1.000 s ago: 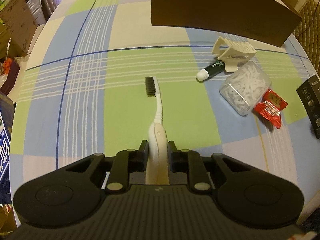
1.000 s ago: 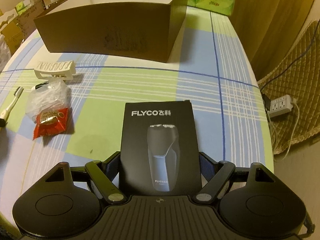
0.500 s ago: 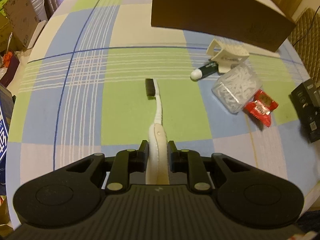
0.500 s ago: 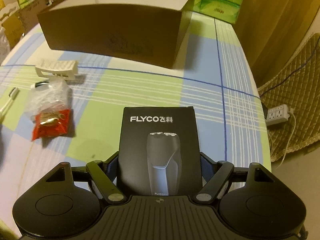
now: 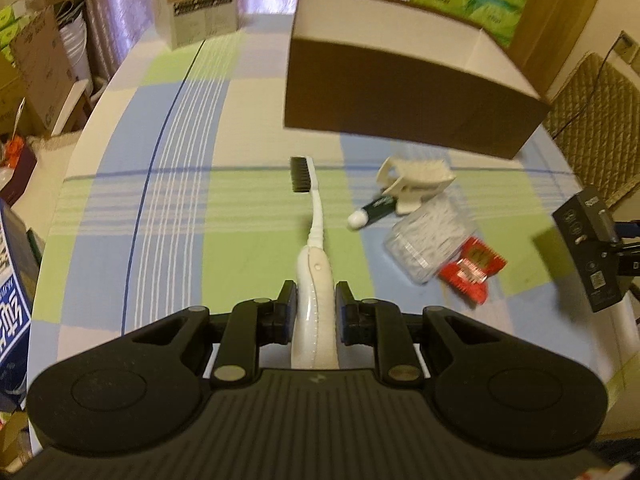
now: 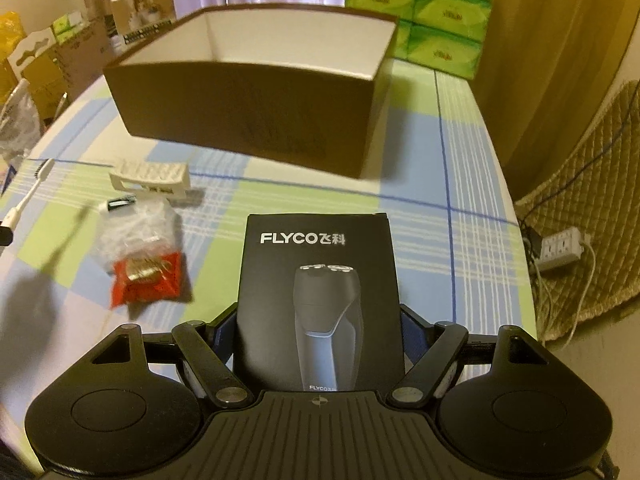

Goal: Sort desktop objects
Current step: 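Carry the toothbrush and FLYCO box into the brown box with both tools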

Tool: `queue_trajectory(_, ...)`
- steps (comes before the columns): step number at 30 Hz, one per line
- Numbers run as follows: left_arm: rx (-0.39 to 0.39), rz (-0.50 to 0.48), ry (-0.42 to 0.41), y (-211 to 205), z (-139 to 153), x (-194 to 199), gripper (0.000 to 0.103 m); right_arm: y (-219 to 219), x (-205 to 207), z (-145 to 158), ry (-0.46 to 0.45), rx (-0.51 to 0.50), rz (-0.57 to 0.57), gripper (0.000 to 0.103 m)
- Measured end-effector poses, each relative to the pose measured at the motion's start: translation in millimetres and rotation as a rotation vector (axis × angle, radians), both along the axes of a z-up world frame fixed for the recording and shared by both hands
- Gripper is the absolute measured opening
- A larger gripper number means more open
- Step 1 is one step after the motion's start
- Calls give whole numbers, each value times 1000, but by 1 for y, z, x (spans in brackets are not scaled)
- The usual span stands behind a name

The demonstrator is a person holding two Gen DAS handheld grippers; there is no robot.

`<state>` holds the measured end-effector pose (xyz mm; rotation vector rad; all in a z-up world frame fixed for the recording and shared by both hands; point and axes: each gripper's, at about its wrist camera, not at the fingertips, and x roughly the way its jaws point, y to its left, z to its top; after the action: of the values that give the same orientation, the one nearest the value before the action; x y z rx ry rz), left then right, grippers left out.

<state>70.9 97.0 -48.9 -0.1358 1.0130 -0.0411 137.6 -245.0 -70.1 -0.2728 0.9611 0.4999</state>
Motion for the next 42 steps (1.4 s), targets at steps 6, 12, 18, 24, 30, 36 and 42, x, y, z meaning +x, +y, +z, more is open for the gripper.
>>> queue_trajectory(6, -11, -37, -55, -8, 18, 10, 16, 10, 3, 15, -16, 16, 31, 76)
queue_trajectory(12, -18, -84, -107, -18, 33, 29, 16, 24, 11, 34, -45, 43, 56, 76)
queue_trajectory(18, -31, -124, -168, -30, 51, 55, 16, 38, 27, 53, -76, 69, 79, 76)
queue_trajectory(24, -20, -163, -234, -41, 72, 90, 16, 52, 51, 73, -108, 103, 96, 76)
queue_trajectory(30, -23, -169, -270, -44, 89, 136, 16, 69, 88, 92, -149, 123, 94, 76)
queue_trajectory(36, -21, -159, -271, -42, 95, 191, 16, 90, 137, 101, -169, 128, 62, 76)
queue_trajectory(42, -5, -141, -235, -39, 84, 247, 16, 112, 187, 97, -163, 113, 16, 76)
